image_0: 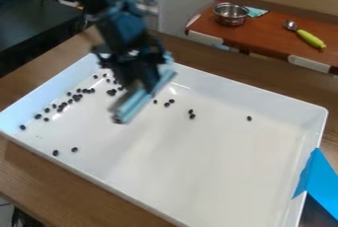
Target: Sweep into pile
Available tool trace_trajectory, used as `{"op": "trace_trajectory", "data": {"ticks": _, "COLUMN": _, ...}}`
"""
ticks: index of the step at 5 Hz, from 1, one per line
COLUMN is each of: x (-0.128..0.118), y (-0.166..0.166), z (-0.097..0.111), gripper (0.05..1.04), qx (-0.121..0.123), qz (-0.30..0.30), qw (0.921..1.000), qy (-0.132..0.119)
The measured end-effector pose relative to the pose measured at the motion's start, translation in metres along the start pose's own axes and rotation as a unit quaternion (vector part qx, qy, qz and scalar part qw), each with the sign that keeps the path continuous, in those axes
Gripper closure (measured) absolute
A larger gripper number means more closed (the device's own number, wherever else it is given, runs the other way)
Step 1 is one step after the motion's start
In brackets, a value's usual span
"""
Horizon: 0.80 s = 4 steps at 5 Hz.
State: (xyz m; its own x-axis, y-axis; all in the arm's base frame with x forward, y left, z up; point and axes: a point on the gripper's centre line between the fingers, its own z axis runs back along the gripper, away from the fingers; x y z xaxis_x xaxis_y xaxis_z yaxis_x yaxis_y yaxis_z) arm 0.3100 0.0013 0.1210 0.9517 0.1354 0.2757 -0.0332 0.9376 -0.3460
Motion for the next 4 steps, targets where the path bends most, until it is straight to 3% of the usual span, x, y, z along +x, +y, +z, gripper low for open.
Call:
{"op": "trace_trajectory", "data": {"ticks": 2, "x": 0.0, "y": -0.09, "z": -0.036, "gripper": 0.713, "qx": -0.008, "qz": -0.007, "qw": 0.9999, "qy": 0.002}}
{"op": "trace_trajectory", "data": {"ticks": 4, "x": 0.002, "y": -0.156, "z": -0.094, "gripper": 0.713, "qx": 0.006, "qz": -0.017, "qw": 0.9998, "qy": -0.013}}
